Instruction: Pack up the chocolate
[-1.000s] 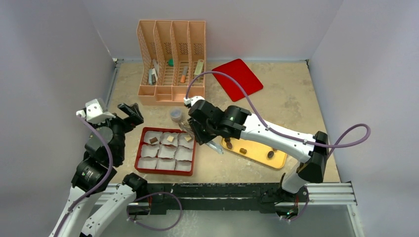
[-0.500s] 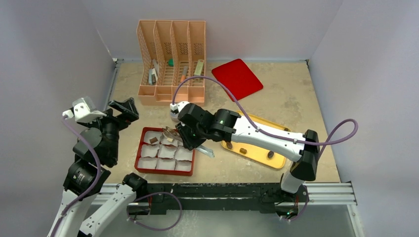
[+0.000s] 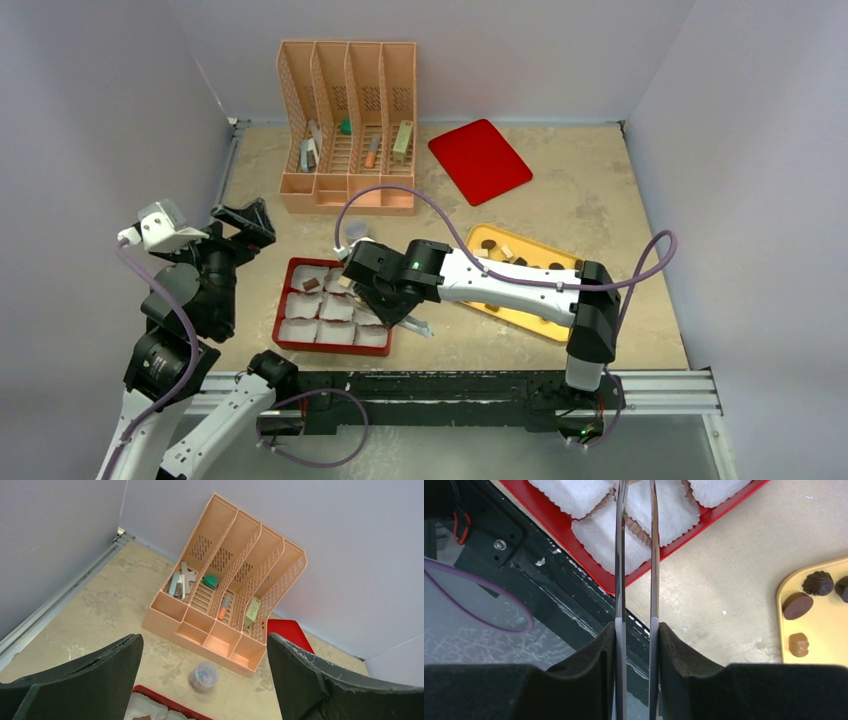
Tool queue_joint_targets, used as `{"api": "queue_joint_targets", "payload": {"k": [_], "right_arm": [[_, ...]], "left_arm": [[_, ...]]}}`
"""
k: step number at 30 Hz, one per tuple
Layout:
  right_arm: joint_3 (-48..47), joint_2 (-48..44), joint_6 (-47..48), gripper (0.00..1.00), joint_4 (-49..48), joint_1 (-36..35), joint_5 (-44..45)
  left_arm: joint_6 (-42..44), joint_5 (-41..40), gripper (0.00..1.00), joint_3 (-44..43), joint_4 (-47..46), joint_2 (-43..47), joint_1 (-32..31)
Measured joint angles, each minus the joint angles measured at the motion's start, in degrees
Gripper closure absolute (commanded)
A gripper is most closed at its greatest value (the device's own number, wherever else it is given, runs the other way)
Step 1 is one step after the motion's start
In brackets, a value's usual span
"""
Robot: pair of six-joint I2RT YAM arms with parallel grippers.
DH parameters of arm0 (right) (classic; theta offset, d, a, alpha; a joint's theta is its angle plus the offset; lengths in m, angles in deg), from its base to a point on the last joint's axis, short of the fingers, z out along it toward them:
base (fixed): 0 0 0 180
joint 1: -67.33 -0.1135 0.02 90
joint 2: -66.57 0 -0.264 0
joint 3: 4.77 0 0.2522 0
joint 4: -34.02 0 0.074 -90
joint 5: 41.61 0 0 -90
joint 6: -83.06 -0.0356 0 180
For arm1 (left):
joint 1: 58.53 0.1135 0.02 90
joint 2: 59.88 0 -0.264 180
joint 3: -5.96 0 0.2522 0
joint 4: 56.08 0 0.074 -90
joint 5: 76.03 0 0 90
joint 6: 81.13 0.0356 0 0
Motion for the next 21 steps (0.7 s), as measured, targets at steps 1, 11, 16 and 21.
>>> {"api": "queue_joint_targets", "payload": {"k": [1,11,16,21], "right_arm": [[-0.09,0.00,0.00,0.79,0.59,-0.11,0.22],[-2.38,0.00,-0.85,0.75,4.37,-0.57,2.54],[-2.34,0.00,-1.09,0.74,5.29,-0.70,2.51],[-2.34,0.00,-1.38,0.73,6.05,-0.81,2.47]], "left_arm": [[-0.02,0.00,0.07,0.15,-0.17,0.04,0.00],[0.09,0.20,0.07,1.22,-1.22,-0.46,0.00],[0.87,0.20,0.07,1.27,-1.25,-1.11,0.00],[1.42,0.13,0.07,1.33,-1.22,-1.14,0.00]]}}
